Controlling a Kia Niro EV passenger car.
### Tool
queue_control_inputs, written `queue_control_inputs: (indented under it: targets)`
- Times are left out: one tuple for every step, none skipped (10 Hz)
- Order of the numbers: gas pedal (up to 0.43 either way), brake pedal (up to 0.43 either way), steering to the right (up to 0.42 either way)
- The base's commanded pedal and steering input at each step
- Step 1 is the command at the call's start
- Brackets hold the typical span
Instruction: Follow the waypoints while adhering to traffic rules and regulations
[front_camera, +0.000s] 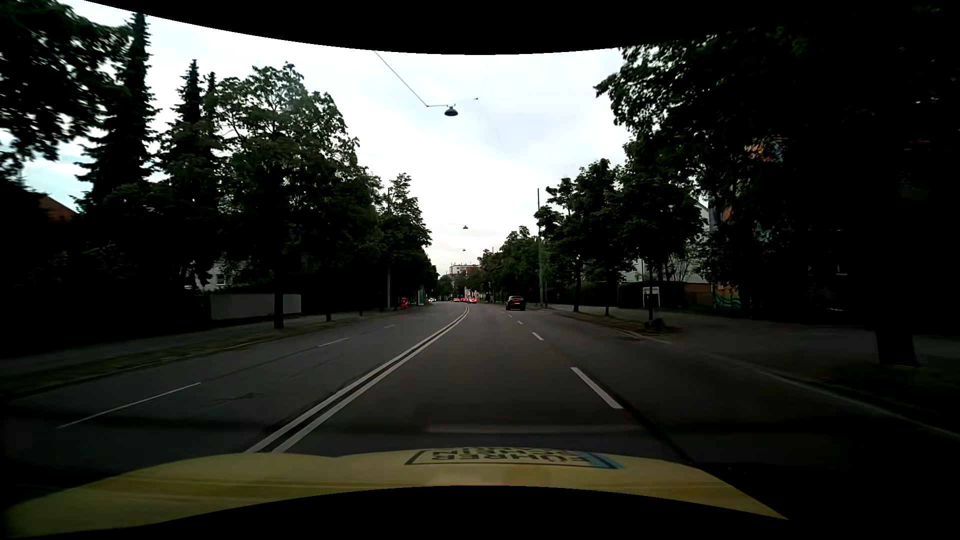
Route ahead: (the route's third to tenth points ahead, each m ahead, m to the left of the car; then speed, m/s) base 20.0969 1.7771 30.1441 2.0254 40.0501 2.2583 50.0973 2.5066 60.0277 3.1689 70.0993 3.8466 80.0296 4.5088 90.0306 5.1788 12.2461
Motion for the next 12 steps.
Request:
queue_control_inputs:
  targets:
    - [0.0, 0.0, -0.004]
    - [0.028, 0.0, -0.004]
    - [0.079, 0.0, -0.004]
    - [0.079, 0.0, -0.004]
    - [0.079, 0.0, -0.004]
    - [0.079, 0.0, -0.004]
    - [0.079, 0.0, -0.004]
    - [0.079, 0.0, -0.004]
    - [0.079, 0.0, -0.004]
    - [0.079, 0.0, -0.004]
    - [0.079, 0.0, -0.005]
    - [0.067, 0.0, -0.005]
